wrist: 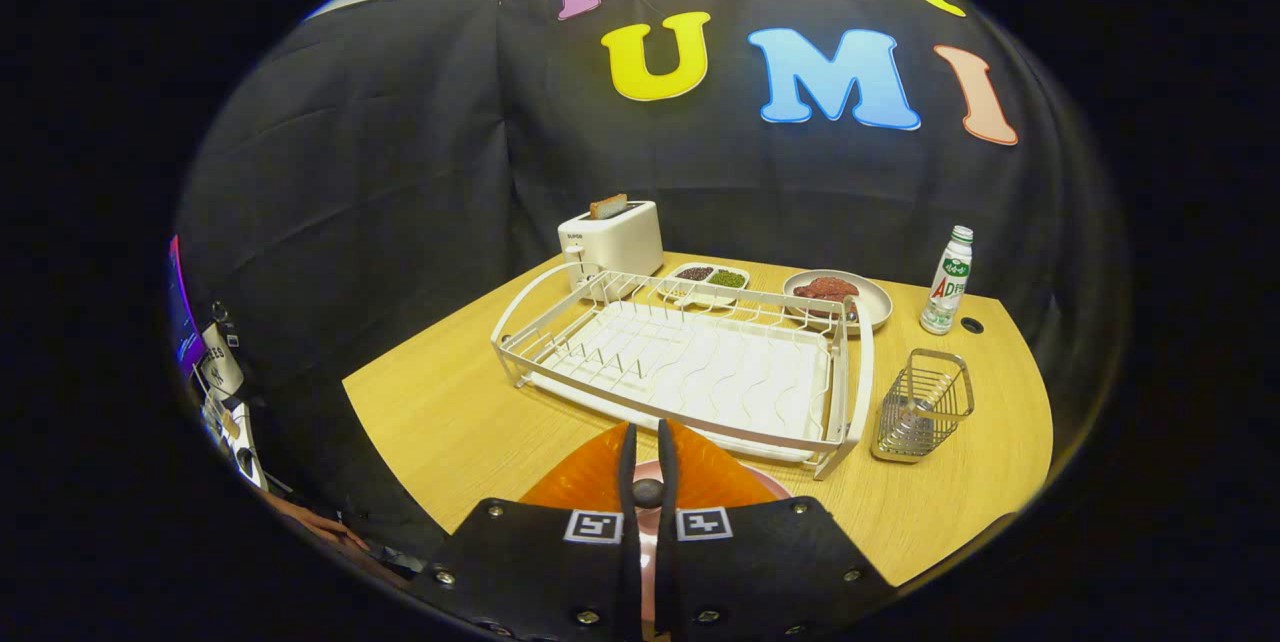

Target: Take the plate from the dish rack, then take the spoon from the basket and place it into the plate.

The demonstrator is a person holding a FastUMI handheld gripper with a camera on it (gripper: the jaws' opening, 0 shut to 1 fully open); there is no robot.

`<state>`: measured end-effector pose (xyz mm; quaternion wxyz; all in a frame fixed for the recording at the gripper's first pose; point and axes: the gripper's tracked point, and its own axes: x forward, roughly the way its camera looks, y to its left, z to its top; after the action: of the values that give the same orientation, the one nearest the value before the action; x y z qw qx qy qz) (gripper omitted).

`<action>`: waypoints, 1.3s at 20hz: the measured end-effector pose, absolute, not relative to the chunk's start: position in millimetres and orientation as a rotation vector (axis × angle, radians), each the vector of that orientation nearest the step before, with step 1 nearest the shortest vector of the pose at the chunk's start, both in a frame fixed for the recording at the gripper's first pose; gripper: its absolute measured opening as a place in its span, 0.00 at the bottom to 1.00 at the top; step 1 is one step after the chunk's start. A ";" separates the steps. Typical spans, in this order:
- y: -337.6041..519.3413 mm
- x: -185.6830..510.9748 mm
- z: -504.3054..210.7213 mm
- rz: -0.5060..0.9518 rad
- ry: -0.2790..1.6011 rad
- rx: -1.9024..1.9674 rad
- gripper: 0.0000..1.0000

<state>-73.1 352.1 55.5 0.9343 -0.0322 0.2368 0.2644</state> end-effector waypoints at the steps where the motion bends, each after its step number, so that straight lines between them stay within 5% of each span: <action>1: 353.1 -73.6 49.7 0.545 0.498 -0.071 0.05; 12: 322.9 -62.8 99.2 0.476 0.373 -0.085 0.25; 26: 215.2 -41.8 230.8 0.177 0.099 -0.007 0.25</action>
<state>-41.8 215.2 230.8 0.9949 -0.0035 0.0495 0.0883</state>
